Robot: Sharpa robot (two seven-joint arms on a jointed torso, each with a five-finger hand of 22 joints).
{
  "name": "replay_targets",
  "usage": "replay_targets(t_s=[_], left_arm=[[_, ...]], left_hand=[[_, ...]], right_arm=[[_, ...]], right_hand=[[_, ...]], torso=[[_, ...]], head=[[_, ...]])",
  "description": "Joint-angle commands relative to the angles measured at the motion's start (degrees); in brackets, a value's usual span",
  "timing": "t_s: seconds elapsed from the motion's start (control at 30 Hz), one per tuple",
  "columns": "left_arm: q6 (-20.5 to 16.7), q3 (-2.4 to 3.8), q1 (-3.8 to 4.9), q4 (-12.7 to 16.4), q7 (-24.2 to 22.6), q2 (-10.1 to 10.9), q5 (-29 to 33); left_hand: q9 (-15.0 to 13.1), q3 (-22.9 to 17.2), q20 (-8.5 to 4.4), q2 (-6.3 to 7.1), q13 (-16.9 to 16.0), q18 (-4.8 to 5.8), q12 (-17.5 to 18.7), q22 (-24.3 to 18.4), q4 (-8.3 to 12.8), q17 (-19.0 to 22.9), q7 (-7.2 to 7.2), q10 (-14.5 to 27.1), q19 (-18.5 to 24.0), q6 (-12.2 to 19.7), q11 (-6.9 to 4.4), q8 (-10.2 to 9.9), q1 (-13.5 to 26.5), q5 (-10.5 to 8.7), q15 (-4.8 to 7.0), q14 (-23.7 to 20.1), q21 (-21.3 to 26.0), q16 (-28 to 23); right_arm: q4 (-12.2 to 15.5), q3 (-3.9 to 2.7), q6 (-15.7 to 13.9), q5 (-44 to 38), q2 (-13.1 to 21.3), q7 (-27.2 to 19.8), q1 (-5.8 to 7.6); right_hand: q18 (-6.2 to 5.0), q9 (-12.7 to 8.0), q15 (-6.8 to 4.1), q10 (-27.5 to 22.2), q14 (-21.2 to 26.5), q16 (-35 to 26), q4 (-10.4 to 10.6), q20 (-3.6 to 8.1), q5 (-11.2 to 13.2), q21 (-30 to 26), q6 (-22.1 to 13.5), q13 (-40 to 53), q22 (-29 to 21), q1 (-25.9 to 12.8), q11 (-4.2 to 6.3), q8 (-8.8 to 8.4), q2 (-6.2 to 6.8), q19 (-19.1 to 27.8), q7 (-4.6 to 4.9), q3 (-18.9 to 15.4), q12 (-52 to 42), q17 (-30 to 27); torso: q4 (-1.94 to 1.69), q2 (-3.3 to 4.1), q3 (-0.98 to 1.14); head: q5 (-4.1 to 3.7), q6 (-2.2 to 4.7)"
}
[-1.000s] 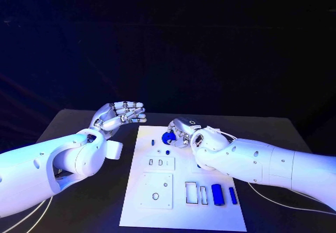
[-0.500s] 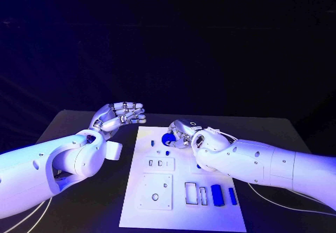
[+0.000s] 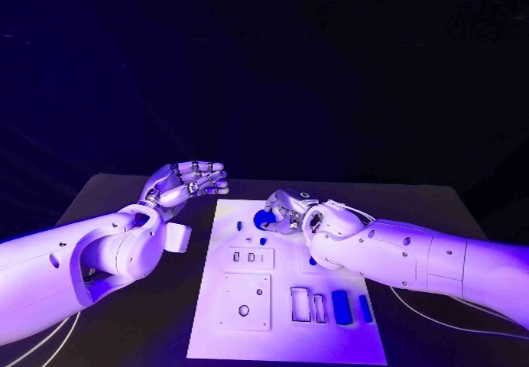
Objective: Assemble the parts on the task board
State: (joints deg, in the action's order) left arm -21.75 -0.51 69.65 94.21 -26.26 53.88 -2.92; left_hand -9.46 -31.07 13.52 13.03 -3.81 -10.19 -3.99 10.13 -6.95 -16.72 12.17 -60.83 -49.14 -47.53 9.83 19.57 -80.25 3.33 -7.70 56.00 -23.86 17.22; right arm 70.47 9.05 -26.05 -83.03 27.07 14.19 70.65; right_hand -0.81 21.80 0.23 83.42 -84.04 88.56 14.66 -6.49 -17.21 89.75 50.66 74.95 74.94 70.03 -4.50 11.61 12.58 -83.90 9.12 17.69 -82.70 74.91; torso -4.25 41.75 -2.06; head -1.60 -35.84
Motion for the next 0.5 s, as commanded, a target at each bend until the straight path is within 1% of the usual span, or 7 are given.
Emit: replay_targets(t_s=[0.03, 0.4, 0.5], left_arm=[[0.8, 0.05, 0.09, 0.2, -0.3, 0.0, 0.1], [0.8, 0.05, 0.09, 0.2, -0.3, 0.1, 0.1], [0.8, 0.05, 0.09, 0.1, -0.3, 0.1, 0.1]], left_hand=[[-0.1, 0.1, 0.03, -0.49, -0.1, -0.17, 0.2, 0.1, 0.2, -0.1, 1.28, -0.1, 0.0, 0.3, 0.35, -0.3, 0.1, -0.23, 0.1, -0.5, -0.2, -0.2], [-0.1, 0.1, 0.03, -0.49, -0.1, -0.17, 0.2, 0.1, 0.2, -0.1, 1.28, -0.1, 0.0, 0.3, 0.35, -0.3, 0.1, -0.23, 0.1, -0.5, -0.2, -0.2], [-0.1, 0.1, 0.03, -0.49, -0.1, -0.17, 0.2, 0.1, 0.2, -0.1, 1.28, -0.1, 0.0, 0.3, 0.35, -0.3, 0.1, -0.23, 0.1, -0.5, -0.2, -0.2]], right_arm=[[-0.1, 0.2, 2.5, 0.4, 0.3, 0.3, -0.26], [0.9, 0.21, 2.3, 0.4, 1.3, 0.5, -0.28], [1.1, 0.22, 2.3, 0.4, 1.6, 0.6, -0.28]], right_hand=[[0.81, 0.1, 0.2, 0.5, -5.1, 0.2, 0.4, -0.19, -0.3, 0.3, 0.4, 7.7, 15.1, -0.2, 0.08, 0.1, -0.4, -6.1, 0.01, -0.1, -0.2, 10.8], [0.81, 0.1, 0.18, 0.6, -5.1, 0.2, 0.4, -0.18, -0.3, 0.3, 0.4, 7.8, 15.1, -0.2, 0.09, 0.09, -0.47, -6.1, -0.01, -0.1, -0.3, 10.8], [0.81, 0.1, 0.18, 0.6, -5.1, 0.2, 0.4, -0.18, -0.3, 0.3, 0.4, 7.8, 15.1, -0.2, 0.09, 0.08, -0.5, -6.1, -0.01, -0.1, -0.4, 10.8]], torso=[[-0.08, -0.03, -0.02], [-0.01, 0.01, 0.0], [-0.04, 0.02, 0.0]], head=[[-0.03, 0.02], [0.03, -0.02], [0.02, -0.02]])
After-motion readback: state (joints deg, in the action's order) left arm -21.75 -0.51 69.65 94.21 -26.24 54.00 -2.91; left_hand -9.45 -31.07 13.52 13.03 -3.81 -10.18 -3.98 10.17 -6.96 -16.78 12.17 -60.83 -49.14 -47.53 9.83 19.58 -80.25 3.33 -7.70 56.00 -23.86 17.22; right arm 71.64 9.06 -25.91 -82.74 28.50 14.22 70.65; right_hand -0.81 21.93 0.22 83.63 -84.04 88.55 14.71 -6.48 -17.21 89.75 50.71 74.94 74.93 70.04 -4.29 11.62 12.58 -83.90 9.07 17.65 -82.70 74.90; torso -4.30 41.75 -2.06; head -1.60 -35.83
